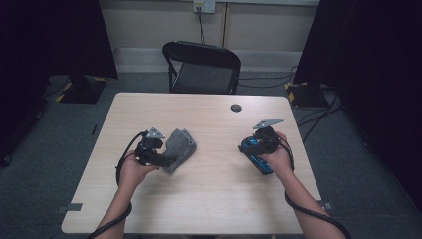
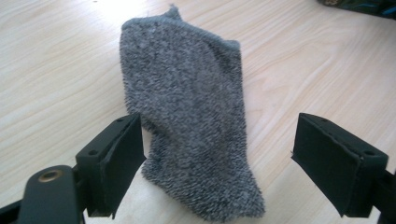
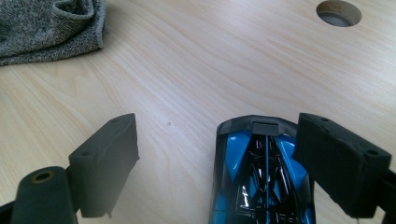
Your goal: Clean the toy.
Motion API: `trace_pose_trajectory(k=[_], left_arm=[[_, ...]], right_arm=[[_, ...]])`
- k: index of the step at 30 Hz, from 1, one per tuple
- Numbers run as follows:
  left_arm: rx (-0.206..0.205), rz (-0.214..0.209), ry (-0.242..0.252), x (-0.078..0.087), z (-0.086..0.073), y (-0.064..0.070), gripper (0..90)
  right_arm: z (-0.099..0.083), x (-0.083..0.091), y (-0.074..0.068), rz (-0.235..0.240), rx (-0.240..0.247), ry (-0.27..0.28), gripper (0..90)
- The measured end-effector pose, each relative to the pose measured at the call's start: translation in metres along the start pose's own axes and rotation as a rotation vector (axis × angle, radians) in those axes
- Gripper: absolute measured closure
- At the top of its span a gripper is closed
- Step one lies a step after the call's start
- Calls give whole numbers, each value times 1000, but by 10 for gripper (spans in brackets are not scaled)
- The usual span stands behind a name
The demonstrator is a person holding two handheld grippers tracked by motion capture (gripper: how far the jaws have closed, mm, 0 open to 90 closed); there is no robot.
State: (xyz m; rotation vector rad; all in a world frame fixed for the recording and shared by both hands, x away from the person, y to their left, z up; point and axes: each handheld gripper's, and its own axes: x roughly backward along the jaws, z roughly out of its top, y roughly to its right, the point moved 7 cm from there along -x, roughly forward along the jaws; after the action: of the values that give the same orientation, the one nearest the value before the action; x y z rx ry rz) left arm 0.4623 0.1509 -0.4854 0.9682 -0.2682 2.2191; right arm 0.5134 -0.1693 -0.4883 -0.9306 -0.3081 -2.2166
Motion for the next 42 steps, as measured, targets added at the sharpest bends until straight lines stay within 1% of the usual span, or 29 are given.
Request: trace_pose_trajectory(k=[2,4,5,6,8,12,14,15,16,19,20,22,23,26,30,34,35,37,42], left_arm=[[8,-11,1,0,1,2,161],[1,-12,3,-1,1,4,162],[-9,-7,3,-2,1,5,162],[-5,-14,3,-2,1,6,163],[-11,-21,-3,-3,1,8,165],[-15,-41,-6,-6,1,13,166],[-17,-41,-9,-8,1,15,166],[-22,-45,-10,-8,2,16,166],[-18,-52,-8,-9,2,17,166],[-25,-56,-11,-10,2,20,169],[-18,-64,-8,-12,2,22,170],[-27,-77,-15,-13,1,24,170],[-30,-75,-17,-14,1,26,170],[-42,-89,-14,-16,3,31,171],[-52,-109,-10,-17,5,39,172],[-57,-120,-12,-20,5,46,172],[-63,-124,-17,-20,5,47,172],[-68,-129,-11,-21,6,51,172],[-93,-156,-24,-26,5,60,172]], right_arm=[[1,1,-2,8,0,2,135],[0,2,-4,13,0,2,135],[1,2,-5,15,4,6,135],[1,3,-6,20,1,9,135],[0,4,-7,22,3,11,135],[-1,4,-12,32,15,12,135],[-2,4,-14,32,26,7,135],[-2,4,-16,39,30,6,135],[-2,4,-17,41,35,5,135],[-2,4,-20,52,35,10,135],[-2,4,-21,61,33,14,135],[-3,4,-24,68,36,15,135],[-3,3,-25,70,39,14,135],[-4,2,-29,81,46,13,135],[-5,2,-35,94,62,14,135],[-6,1,-40,106,72,15,135],[-6,1,-42,108,72,15,135],[-7,1,-44,114,76,18,135],[-10,1,-48,121,87,10,135]])
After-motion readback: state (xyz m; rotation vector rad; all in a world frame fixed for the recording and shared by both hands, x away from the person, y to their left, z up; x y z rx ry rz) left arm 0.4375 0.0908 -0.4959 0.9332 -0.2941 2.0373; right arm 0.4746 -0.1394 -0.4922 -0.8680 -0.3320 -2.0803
